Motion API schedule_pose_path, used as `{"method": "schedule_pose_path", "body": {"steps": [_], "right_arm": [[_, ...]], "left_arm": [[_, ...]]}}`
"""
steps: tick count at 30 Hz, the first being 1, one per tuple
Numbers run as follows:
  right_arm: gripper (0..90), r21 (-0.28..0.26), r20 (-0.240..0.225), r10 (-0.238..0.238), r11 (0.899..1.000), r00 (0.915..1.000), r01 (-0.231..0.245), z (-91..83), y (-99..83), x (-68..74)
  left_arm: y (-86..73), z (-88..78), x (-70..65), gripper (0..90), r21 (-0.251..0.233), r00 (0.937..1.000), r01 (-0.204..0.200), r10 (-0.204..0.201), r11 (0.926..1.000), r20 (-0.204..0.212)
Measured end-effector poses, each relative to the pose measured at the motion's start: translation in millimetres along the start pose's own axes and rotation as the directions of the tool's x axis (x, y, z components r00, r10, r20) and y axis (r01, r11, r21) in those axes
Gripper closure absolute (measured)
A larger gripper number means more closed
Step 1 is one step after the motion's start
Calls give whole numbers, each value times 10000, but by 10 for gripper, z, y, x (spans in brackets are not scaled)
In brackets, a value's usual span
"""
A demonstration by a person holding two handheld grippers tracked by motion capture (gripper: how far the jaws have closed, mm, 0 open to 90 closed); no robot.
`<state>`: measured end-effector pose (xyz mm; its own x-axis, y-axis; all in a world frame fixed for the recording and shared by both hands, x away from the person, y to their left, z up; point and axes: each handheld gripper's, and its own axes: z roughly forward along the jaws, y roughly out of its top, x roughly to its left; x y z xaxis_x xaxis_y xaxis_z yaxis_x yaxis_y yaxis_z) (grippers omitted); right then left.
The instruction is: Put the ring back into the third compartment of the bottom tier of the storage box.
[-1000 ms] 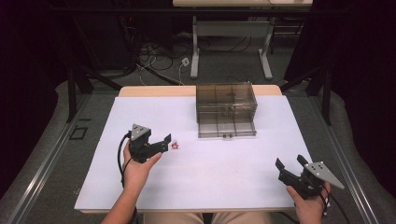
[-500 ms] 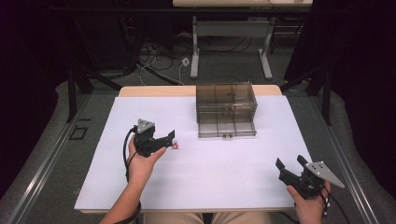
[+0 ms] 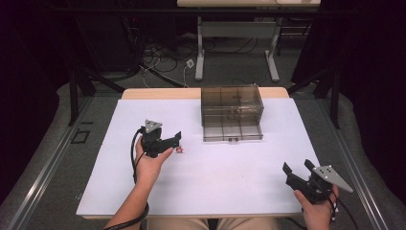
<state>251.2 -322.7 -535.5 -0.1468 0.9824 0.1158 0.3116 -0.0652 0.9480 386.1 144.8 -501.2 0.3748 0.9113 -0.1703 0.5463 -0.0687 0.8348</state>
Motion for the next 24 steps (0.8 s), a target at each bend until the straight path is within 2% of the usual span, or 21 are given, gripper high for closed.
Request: {"method": "schedule_pose_path", "body": {"steps": [2, 8, 12, 13, 14, 18, 20, 21, 24], "right_arm": [[178, 43, -11, 13, 10000, 10000, -13, -1, 0, -2], [179, 136, 22, 93, 9999, 10000, -93, -10, 5, -5], [178, 78, -54, 89, 9999, 9999, -88, -2, 3, -17], [178, 118, -61, 84, 9999, 9999, -83, -4, 3, -20], [178, 118, -61, 84, 9999, 9999, -83, -4, 3, -20], [178, 162, -75, 115, 9998, 9999, -114, -2, 1, -13], [178, 151, -61, 59, 9999, 10000, -58, -1, 1, -17], [178, 147, -63, 55, 9999, 10000, -54, -1, 2, -18], [179, 133, -45, 116, 9998, 9999, -115, 5, 0, -19]], "left_arm": [[-7, 27, 2, 218, 127, 9997, 211, -212, 9997, 117], [-36, 101, 20, 231, 408, 9984, 546, -551, 9977, 97], [-56, 133, 30, 288, 621, 9962, 852, -860, 9944, 101], [-67, 152, 33, 303, 750, 9943, 1046, -1057, 9917, 112], [-67, 152, 33, 308, 750, 9943, 1046, -1057, 9917, 112], [-88, 194, 12, 349, 1144, 9904, 1360, -1380, 9841, 97], [-91, 200, 9, 373, 1251, 9901, 1372, -1396, 9826, 109], [-99, 214, -3, 386, 1475, 9886, 1471, -1501, 9781, 90], [-120, 247, -10, 407, 1643, 9882, 1504, -1531, 9749, 39]]}}
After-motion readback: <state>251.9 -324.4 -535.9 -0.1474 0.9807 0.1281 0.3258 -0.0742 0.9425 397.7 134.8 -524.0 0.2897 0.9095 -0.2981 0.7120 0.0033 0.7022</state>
